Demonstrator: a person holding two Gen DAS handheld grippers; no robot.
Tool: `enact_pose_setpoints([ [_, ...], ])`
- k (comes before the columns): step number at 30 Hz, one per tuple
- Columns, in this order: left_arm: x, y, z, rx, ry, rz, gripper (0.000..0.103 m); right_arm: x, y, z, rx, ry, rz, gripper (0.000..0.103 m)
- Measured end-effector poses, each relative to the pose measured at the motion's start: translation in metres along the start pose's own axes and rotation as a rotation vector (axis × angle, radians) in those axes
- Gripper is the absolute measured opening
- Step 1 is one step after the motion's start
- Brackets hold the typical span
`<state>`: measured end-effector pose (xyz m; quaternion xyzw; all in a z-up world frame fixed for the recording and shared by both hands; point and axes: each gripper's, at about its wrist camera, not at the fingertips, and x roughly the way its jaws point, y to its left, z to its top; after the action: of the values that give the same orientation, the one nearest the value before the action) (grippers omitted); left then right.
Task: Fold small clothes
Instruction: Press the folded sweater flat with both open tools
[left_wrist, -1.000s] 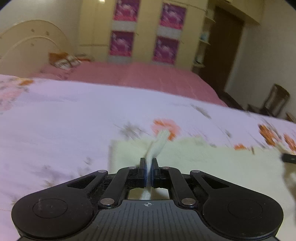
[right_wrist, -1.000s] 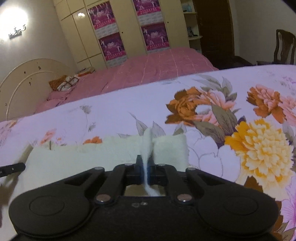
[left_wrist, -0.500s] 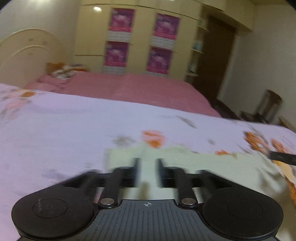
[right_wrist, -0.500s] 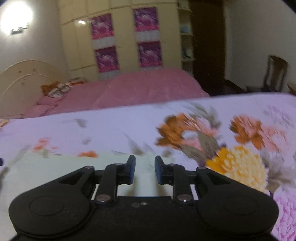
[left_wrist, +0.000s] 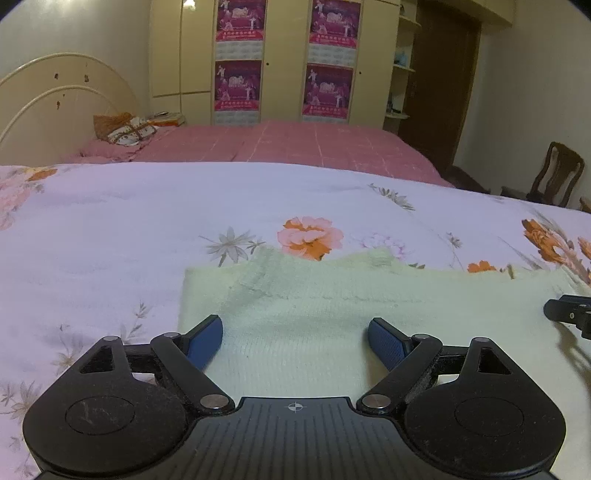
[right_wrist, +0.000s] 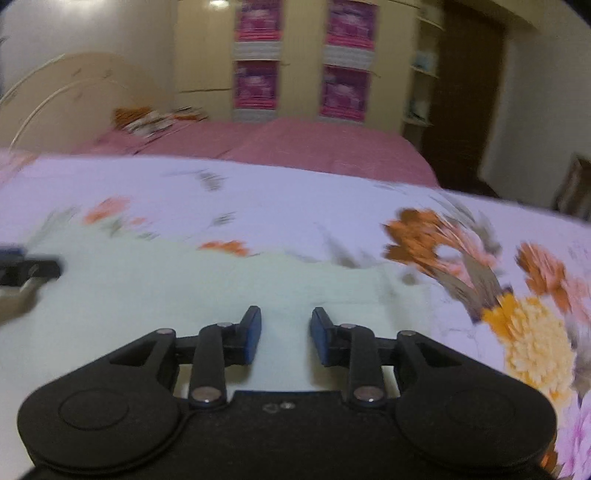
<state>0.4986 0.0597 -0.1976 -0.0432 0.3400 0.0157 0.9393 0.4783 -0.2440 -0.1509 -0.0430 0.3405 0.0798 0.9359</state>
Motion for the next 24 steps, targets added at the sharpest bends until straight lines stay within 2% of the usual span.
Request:
enact_pose_setpoints([
  [3, -0.029, -0.001, -0.003, -0.055, -0.020, -0.049, 0.086, -0.011, 0.006, 0.003, -0.010, 0.006, 0.006, 0.029],
  [7, -0.064, -0.016, -0.025, 0.045, -0.011, -0.109, 0.086, -0.050, 0.018, -0.011, 0.003, -0.014, 0.112, 0.029],
  [10, -0.068, -0.025, -0.048, 0.095, 0.019, -0.100, 0.086, -0.064, 0.037, -0.029, -0.013, 0.001, 0.150, 0.028],
  [13, -0.072, -0.024, -0.057, 0.115, -0.001, -0.080, 0.086, -0.060, 0.055, -0.048, -0.096, 0.004, 0.097, 0.028],
  [17, -0.086, -0.013, -0.054, 0.070, 0.024, -0.051, 0.086, -0.064, 0.041, -0.046, -0.088, 0.007, 0.015, 0.028],
  [21, -0.106, -0.018, -0.066, 0.036, 0.037, -0.081, 0.086, -0.088, 0.031, -0.047, 0.016, 0.014, 0.057, 0.031],
  [24, -0.115, -0.022, -0.080, 0.043, 0.052, -0.088, 0.086, -0.105, 0.044, -0.058, -0.002, 0.011, 0.093, 0.030],
])
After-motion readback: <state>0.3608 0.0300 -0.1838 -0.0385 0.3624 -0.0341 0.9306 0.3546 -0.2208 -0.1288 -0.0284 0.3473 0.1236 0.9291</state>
